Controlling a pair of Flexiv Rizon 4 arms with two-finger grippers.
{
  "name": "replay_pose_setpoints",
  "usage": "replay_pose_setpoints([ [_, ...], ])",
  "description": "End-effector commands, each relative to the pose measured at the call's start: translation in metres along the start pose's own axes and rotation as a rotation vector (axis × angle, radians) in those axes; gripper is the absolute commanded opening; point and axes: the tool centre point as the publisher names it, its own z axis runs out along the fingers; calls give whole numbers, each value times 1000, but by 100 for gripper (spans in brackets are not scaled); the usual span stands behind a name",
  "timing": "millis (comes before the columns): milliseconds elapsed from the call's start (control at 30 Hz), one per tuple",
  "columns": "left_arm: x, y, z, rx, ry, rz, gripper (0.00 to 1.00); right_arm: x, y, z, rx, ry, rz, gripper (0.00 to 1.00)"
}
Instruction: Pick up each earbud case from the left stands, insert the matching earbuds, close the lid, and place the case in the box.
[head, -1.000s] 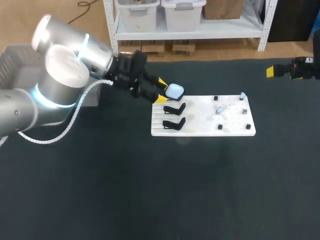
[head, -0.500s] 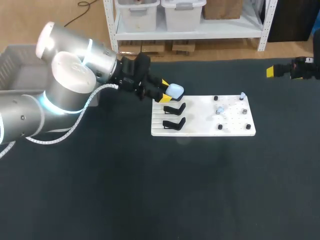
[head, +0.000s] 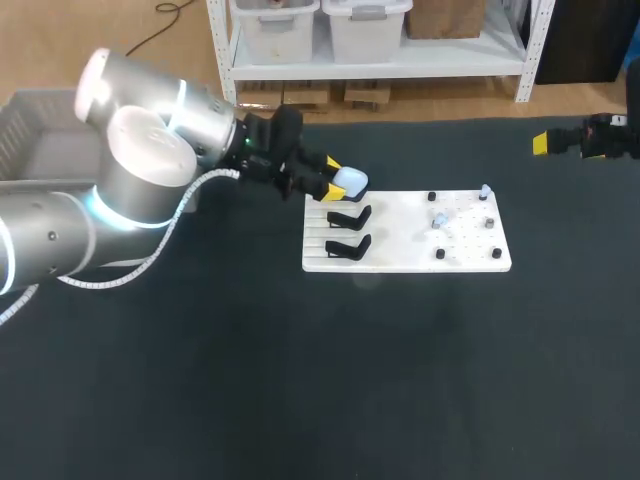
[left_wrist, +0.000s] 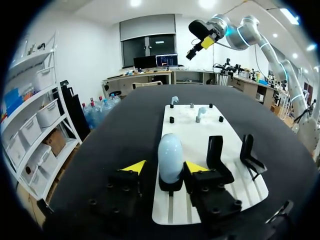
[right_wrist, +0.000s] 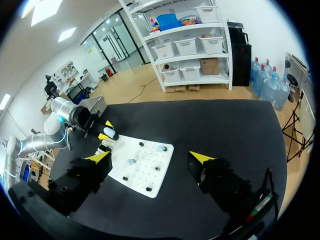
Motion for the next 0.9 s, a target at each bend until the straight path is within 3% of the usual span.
replay_pose_setpoints([
  [33,1,4,3,-2,-6,4,41,0,0,0,1,0,0,100],
  [667,-5,-4,4,10,-27,28,40,0,0,0,1,0,0,100],
  [833,-5,-4,5,10,-27,32,33,0,0,0,1,0,0,100],
  [900,-5,-4,5,10,-26,34,20,0,0,0,1,0,0,100],
])
